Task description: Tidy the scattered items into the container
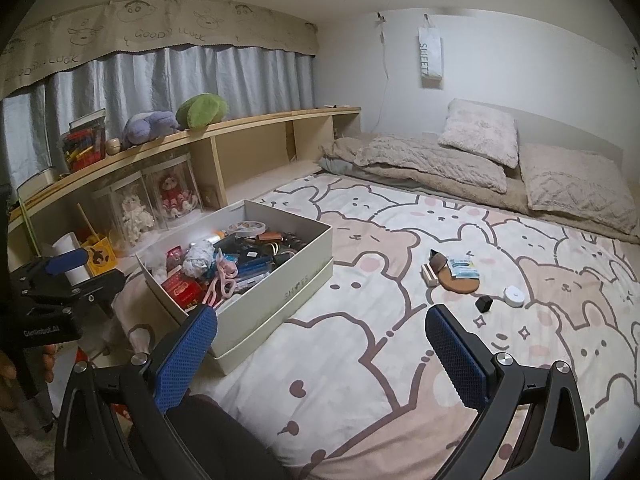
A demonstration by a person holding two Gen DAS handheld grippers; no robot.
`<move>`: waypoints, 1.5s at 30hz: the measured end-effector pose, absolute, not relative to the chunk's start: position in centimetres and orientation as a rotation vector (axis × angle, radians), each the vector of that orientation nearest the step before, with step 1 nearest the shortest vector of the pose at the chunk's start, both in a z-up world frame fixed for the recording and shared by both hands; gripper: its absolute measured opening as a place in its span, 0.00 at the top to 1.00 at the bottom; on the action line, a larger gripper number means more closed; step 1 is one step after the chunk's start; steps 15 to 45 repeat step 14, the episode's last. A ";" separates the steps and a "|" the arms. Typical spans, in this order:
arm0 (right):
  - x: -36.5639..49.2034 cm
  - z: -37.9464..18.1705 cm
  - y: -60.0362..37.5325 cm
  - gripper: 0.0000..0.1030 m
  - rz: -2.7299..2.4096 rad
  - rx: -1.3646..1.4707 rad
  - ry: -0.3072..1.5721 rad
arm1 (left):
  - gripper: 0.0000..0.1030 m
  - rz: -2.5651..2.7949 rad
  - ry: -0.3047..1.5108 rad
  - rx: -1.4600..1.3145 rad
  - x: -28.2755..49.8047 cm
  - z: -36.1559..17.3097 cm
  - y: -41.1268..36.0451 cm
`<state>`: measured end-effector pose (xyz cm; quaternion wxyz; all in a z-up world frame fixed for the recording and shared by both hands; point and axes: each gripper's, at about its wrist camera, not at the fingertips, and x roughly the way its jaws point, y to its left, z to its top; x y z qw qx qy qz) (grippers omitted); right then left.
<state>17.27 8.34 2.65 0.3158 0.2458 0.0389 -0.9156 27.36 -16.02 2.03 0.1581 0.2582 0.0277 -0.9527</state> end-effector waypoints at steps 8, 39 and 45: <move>17.2 2.4 8.5 0.00 -2.414 0.659 0.098 | 0.00 -2.730 0.068 0.728 27.3 1.9 -15.4; 17.3 2.3 8.5 0.00 -2.413 0.662 0.098 | 0.00 -2.727 0.076 0.721 27.5 1.9 -15.5; 17.3 2.3 8.5 0.00 -2.413 0.662 0.098 | 0.00 -2.727 0.076 0.721 27.5 1.9 -15.5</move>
